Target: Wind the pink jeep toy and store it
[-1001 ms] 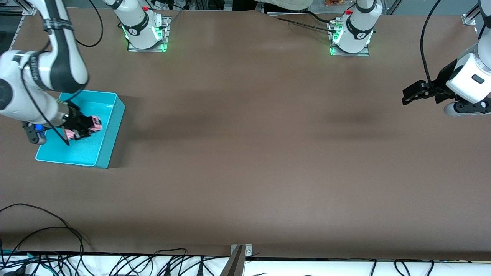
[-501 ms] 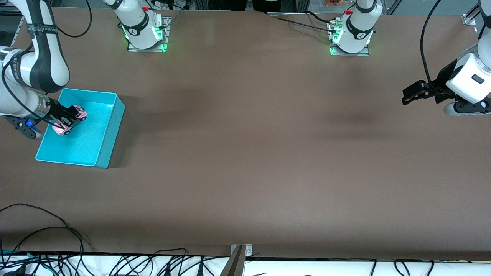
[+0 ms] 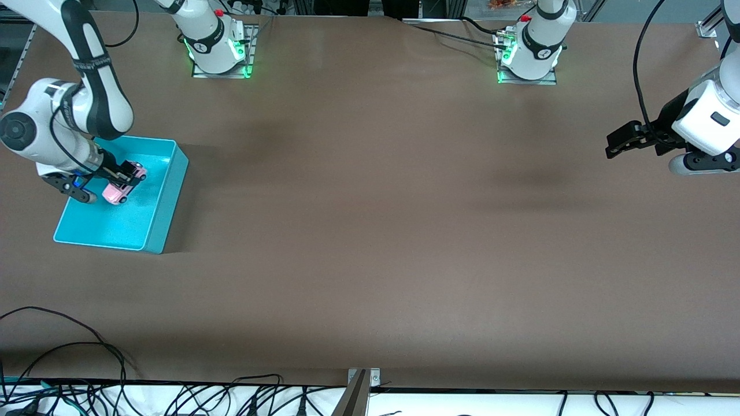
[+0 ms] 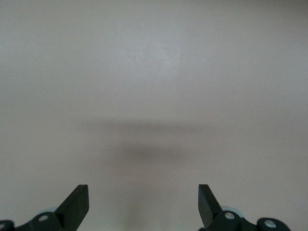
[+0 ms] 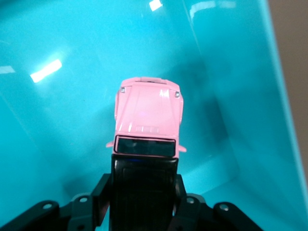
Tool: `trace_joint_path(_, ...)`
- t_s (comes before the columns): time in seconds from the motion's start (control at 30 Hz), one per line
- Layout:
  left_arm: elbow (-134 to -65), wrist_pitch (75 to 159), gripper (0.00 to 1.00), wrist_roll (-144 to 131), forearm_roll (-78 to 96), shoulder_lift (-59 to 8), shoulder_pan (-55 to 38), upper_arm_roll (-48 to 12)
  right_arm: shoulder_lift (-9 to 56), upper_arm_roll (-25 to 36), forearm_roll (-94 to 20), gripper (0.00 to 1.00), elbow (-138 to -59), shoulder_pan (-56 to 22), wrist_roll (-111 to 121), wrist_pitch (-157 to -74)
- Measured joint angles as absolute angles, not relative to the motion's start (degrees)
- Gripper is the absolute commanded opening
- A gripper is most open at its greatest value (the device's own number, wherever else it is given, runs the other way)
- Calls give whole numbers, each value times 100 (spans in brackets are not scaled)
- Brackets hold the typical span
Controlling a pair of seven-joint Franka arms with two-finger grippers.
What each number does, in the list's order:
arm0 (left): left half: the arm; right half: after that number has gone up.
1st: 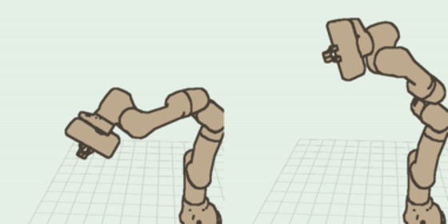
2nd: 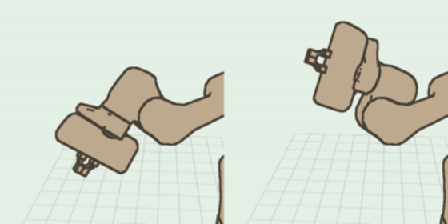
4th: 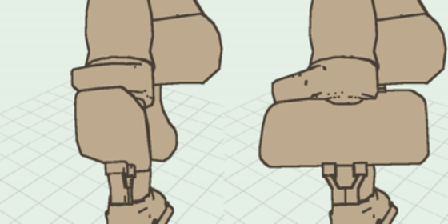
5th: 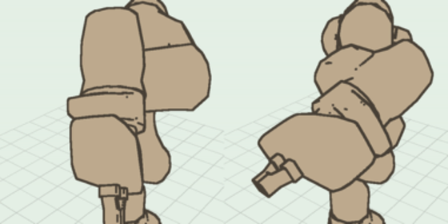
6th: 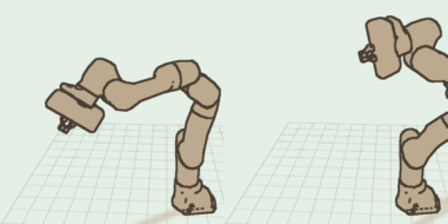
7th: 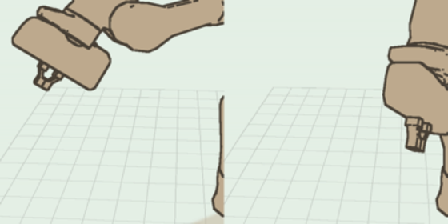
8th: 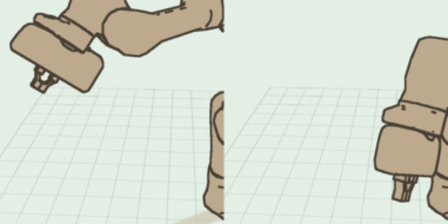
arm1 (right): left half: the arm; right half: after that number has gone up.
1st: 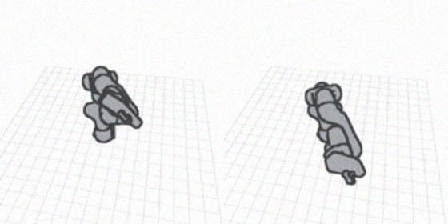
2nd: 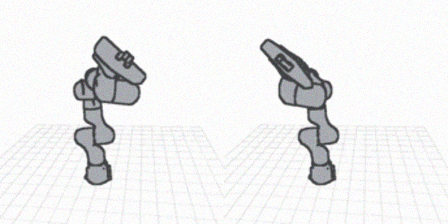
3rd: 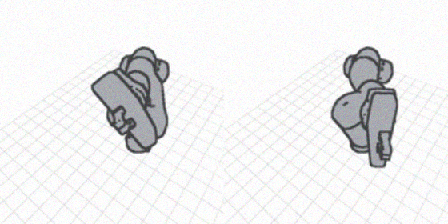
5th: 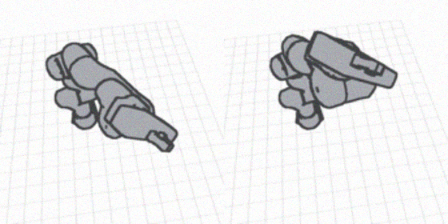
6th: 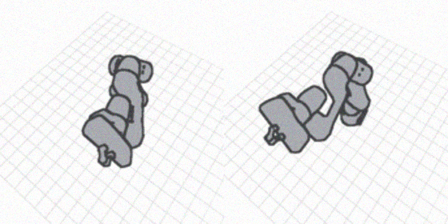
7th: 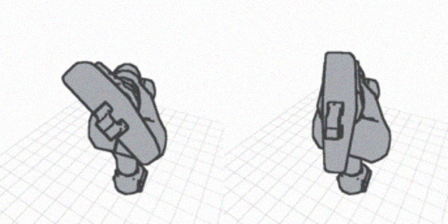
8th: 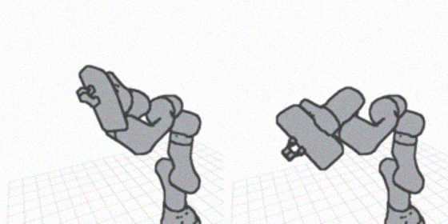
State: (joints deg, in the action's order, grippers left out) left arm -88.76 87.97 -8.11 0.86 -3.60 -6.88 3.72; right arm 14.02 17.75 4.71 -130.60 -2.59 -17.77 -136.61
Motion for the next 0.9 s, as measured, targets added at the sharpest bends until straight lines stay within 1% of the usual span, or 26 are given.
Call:
trace_joint_path(0.03,-8876,8797,100,-811,86,-360,-688,372,1454,1774,471,38,-13060,-260,-1773,-13687)
trace_joint_path(0.07,-8876,8796,100,-811,86,-360,-688,372,1497,1774,471,54,-13059,-260,-1771,-13707)
trace_joint_path(0.17,-8876,8796,100,-811,86,-360,-688,372,1607,1773,471,98,-13060,-262,-1767,-13778)
trace_joint_path(0.2,-8876,8796,100,-811,86,-360,-688,372,1633,1772,471,100,-13059,-263,-1766,-13798)
trace_joint_path(0.4,-8876,8796,100,-811,86,-359,-689,372,1668,1760,471,100,-13039,-291,-1765,-13827)
trace_joint_path(0.63,-8876,8796,100,-811,86,-360,-691,370,1466,1693,471,100,-12927,-336,-1737,-13695)
trace_joint_path(0.77,-8876,8796,100,-811,86,-359,-691,370,1254,1547,471,100,-12685,-345,-1721,-13248)
trace_joint_path(0.9,-8877,8796,100,-811,86,-360,-691,369,1080,1358,471,100,-12172,-358,-1720,-12422)
